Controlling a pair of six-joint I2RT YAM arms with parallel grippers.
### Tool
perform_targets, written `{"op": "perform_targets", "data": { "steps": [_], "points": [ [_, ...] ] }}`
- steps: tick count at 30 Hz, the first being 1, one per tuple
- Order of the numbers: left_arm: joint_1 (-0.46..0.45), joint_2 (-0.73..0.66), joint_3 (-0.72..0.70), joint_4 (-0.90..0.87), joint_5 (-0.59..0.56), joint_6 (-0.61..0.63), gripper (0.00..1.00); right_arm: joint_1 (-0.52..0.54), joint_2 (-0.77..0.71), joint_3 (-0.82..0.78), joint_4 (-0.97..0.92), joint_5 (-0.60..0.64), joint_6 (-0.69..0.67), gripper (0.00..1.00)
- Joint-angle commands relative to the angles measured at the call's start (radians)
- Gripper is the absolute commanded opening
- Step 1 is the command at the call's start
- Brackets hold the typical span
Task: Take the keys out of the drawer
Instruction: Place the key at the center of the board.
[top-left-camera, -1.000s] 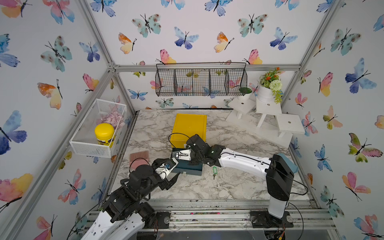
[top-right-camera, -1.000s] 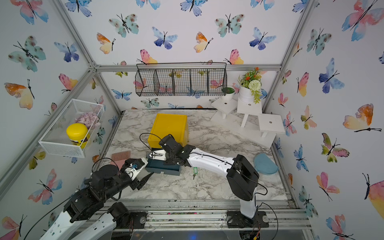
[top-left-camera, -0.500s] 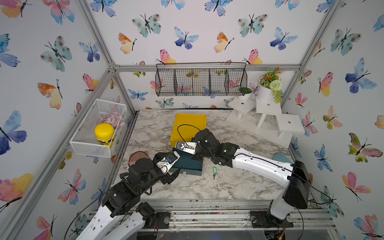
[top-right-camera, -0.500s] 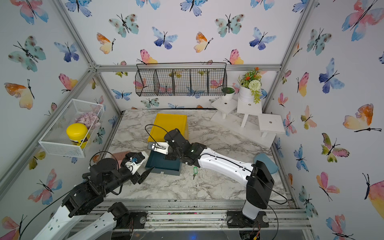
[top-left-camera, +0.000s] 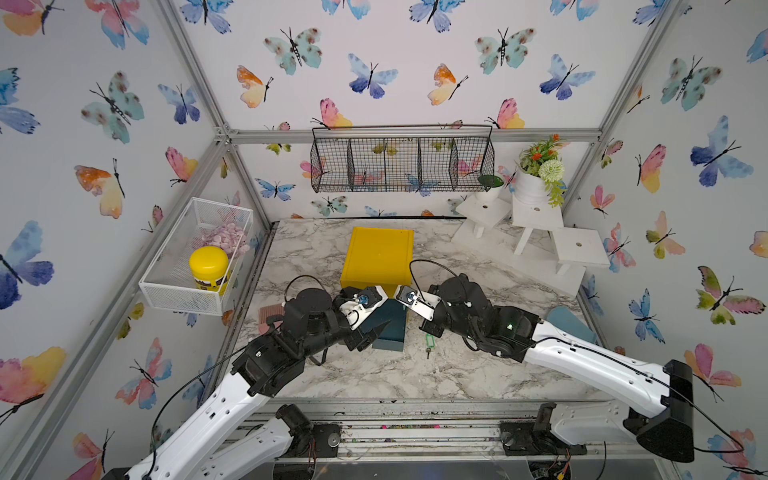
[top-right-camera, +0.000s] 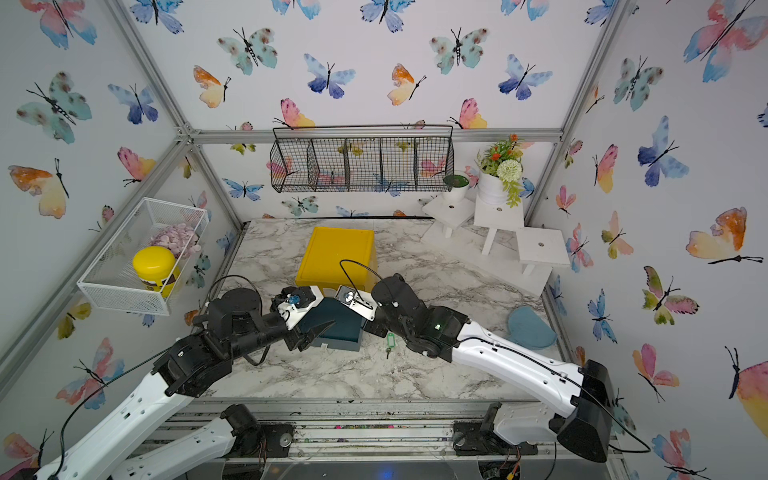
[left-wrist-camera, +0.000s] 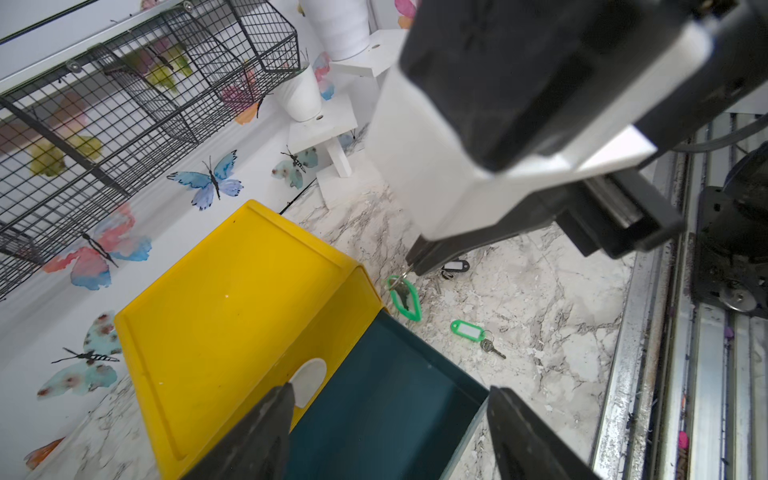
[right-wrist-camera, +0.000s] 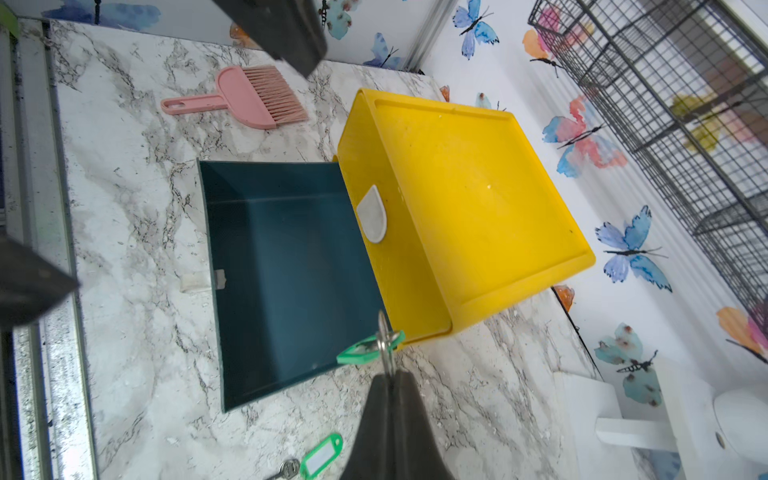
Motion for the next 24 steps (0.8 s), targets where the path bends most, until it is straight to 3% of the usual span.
{"op": "perform_targets", "data": {
  "steps": [1,5,9,15,24],
  "points": [
    [-0.075,0.042,0.023,0.058,-0.001,-0.014,0.77,-0.004,-0.071,-0.087,-0.05,0.062,0.128,0.02],
    [-0.184,0.09,0.03,0.079,-0.059,-0.017,0.77,-0.005,-0.112,-0.172,-0.057,0.017,0.213,0.03],
    [-0.225,0.119,0.037,0.092,-0.065,-0.055,0.76,-0.005,-0.094,-0.247,-0.044,0.006,0.319,0.02],
    [-0.236,0.124,0.037,0.117,-0.076,-0.069,0.76,-0.005,-0.053,-0.338,0.015,-0.019,0.427,0.03],
    [-0.236,0.06,-0.004,0.091,-0.139,-0.135,0.76,-0.005,0.025,-0.347,0.015,0.078,0.507,0.09]
  ]
}}
